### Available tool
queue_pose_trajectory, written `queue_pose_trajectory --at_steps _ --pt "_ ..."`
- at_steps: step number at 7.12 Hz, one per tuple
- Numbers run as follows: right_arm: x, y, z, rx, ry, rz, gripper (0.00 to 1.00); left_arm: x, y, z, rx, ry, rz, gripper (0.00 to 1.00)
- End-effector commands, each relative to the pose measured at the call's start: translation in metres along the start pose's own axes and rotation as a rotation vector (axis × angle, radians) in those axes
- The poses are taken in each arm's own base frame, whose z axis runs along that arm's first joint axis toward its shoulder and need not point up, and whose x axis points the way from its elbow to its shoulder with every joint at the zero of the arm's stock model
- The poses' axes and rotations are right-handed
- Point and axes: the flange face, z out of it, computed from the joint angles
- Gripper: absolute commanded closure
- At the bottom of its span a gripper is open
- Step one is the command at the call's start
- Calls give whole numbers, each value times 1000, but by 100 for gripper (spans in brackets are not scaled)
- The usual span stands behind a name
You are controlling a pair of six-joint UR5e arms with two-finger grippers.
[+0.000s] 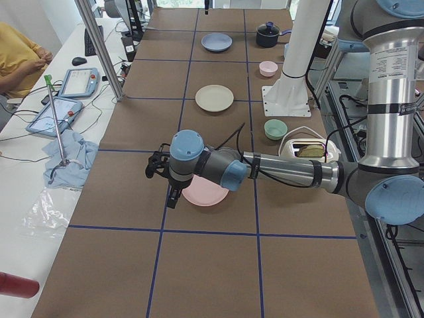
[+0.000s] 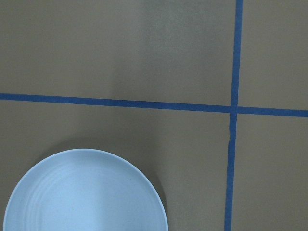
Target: Stack three plates with pink and blue
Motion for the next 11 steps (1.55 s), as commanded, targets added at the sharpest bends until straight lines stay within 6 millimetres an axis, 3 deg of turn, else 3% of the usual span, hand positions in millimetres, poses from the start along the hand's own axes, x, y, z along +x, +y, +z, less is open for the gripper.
queue_pose_trajectory --at_steps 1,3,5,6,9,10,11 --pt "0 0 3 -8 -11 5 0 -1 0 0 1 -1 -2 0" --pt "-1 0 3 -8 -11 -6 0 -1 0 1 1 0 2 0" --pt "-15 0 16 -16 -18 -48 0 -2 1 3 -4 1 -2 0" --pt "-21 -1 19 -4 -26 -67 0 1 2 18 -21 15 14 0" --pt "-25 0 20 -6 -30 -74 0 0 7 94 -56 60 35 0" --pt "-25 -1 20 -5 -29 -77 0 8 6 130 -114 65 32 0" --pt "-24 -1 21 -6 -27 -76 0 36 11 157 -170 82 13 0"
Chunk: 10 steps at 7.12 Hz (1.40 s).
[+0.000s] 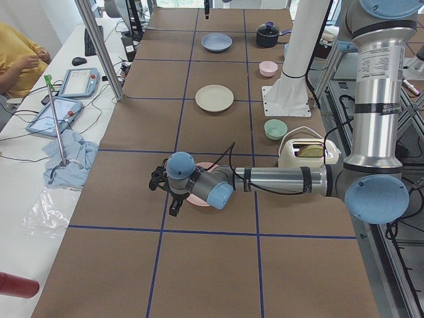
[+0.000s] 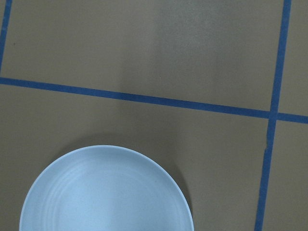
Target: Stack three plates with pink and blue
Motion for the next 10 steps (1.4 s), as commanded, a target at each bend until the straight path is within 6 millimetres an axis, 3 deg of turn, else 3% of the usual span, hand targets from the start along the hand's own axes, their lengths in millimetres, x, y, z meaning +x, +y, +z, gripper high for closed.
queue_pose_trajectory --at_steps 1,2,3,7,10 --pt "-2 0 -1 3 -1 -4 0 33 5 54 -86 29 -40 1" --pt "-3 0 -2 5 -2 -6 0 18 19 70 -122 28 -71 11" --pt "-3 0 -2 5 -2 -6 0 12 22 76 -119 22 -66 13" --pt "-3 0 -2 5 -2 -5 0 10 28 90 -155 34 -77 13" --pt "-3 0 -2 5 -2 -5 0 23 28 96 -170 71 -51 18"
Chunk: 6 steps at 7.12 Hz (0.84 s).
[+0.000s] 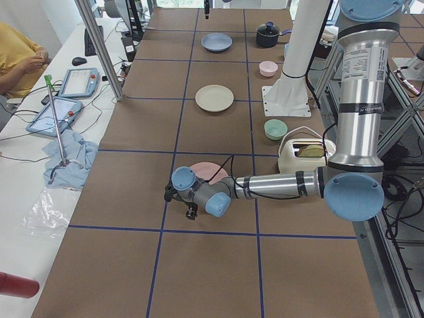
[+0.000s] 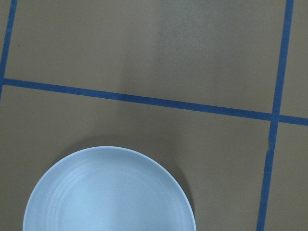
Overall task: Stack three plates with pink and blue
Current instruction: 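Reach the left gripper down and grasp the pink plate's rim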
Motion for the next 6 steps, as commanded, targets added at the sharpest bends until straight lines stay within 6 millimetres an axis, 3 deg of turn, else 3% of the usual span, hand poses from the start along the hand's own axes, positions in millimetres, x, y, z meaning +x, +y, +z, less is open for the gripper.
queue_pose_trajectory --at_steps 1,2,3,4,6 --pt "0 0 0 0 -1 0 0 8 3 13 -7 13 43 20" --pt "0 0 0 0 -1 0 0 9 3 14 -5 18 48 66" --pt "0 0 0 0 0 0 0 8 3 14 -7 17 43 100" --pt "0 0 0 0 -1 0 0 11 2 13 -13 27 26 100" --pt "0 0 0 0 -1 0 0 40 -6 -3 -3 91 -17 100"
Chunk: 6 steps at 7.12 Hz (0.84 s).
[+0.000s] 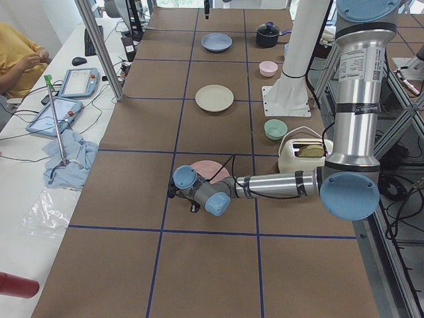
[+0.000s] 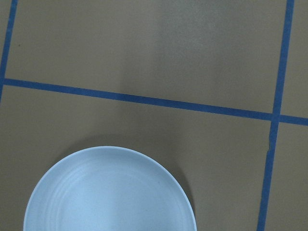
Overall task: Stack three plates with pink and blue
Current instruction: 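Reach the left gripper down and grasp the pink plate's rim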
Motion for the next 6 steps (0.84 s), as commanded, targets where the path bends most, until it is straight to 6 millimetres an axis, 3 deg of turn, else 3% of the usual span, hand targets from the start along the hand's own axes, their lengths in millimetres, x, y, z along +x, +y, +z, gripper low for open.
queue_pose_trajectory --at_steps 1,4,6 --pt "-1 -1 0 1 0 -1 0 49 -12 -28 30 55 -17 100" --pt "-2 -1 2 -4 1 -4 0 161 -66 -79 100 159 -186 100" --pt "-3 0 7 -14 -1 -2 0 304 -80 -55 19 257 -212 100"
